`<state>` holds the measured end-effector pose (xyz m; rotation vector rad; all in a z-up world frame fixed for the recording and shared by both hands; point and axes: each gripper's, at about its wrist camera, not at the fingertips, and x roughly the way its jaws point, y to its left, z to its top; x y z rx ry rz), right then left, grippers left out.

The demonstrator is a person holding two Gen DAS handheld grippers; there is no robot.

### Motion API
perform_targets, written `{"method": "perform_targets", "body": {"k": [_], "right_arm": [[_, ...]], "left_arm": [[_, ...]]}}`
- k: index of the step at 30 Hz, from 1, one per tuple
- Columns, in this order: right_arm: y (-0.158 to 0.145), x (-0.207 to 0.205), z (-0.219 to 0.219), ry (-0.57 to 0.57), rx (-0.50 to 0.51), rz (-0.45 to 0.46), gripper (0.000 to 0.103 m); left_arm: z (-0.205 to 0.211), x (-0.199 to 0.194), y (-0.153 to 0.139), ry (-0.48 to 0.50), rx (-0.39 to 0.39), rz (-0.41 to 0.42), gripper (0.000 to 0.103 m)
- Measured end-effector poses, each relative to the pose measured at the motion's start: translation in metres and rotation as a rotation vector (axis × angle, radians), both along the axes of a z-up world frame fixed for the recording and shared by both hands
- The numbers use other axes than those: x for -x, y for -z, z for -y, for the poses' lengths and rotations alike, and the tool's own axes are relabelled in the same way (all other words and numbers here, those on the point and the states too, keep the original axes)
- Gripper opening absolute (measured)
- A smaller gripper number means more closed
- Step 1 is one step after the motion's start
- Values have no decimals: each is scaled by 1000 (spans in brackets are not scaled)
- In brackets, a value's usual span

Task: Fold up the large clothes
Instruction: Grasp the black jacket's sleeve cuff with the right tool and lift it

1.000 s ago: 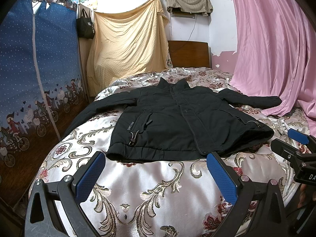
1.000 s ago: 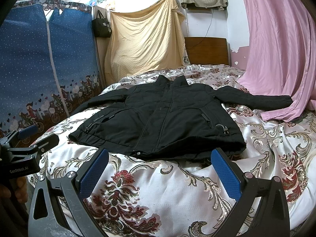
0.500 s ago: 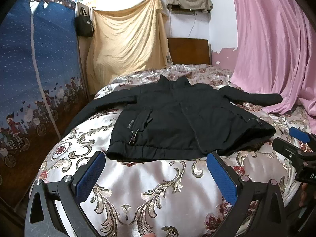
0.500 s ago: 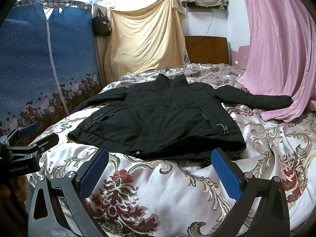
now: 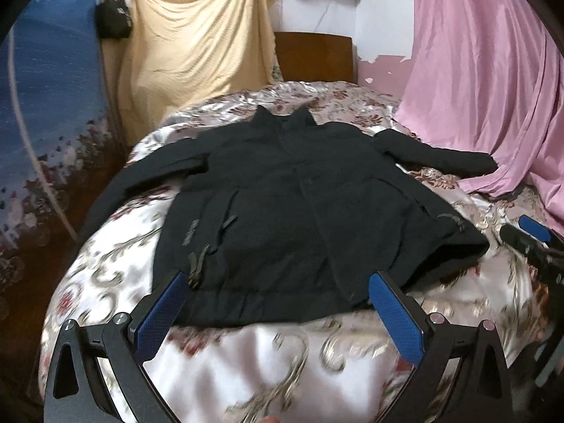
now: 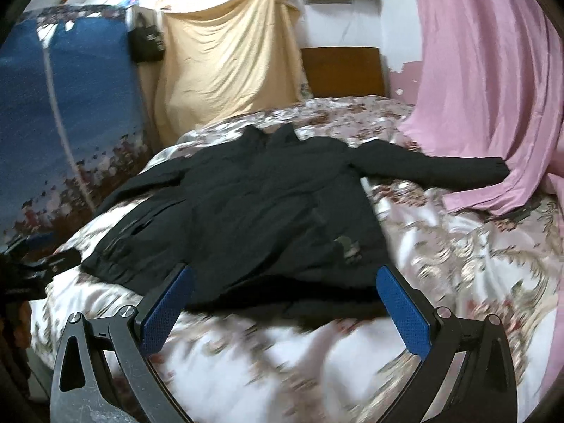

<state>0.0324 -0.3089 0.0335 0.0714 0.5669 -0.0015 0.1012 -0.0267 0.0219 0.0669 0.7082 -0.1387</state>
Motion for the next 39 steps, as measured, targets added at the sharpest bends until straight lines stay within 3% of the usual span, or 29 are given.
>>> {"method": "perform_targets", "body": {"k": [5,10,15,23,30,39], "right_arm": [[-14,-44,69,86,-77,-4,102],[-25,-93,137,182,-123,0,102],[-27,-163,196,239,-128,-40,102],[-5,-249,285,329,-157,-82,102],[23,-291,370,415,-393,-128,102],[73,-322,405,591,-529,-160,102]], "left_arm": [[35,-56,-2,88,35,-27,103],[68,-113,3,192,142,-107,103],[110,-178,10,228,125,-103,103],[169,-282,36,218,126,-153,103],[217,-351,73,218,88,-192,103],[248,-423,114,137,64,-254,103]]}}
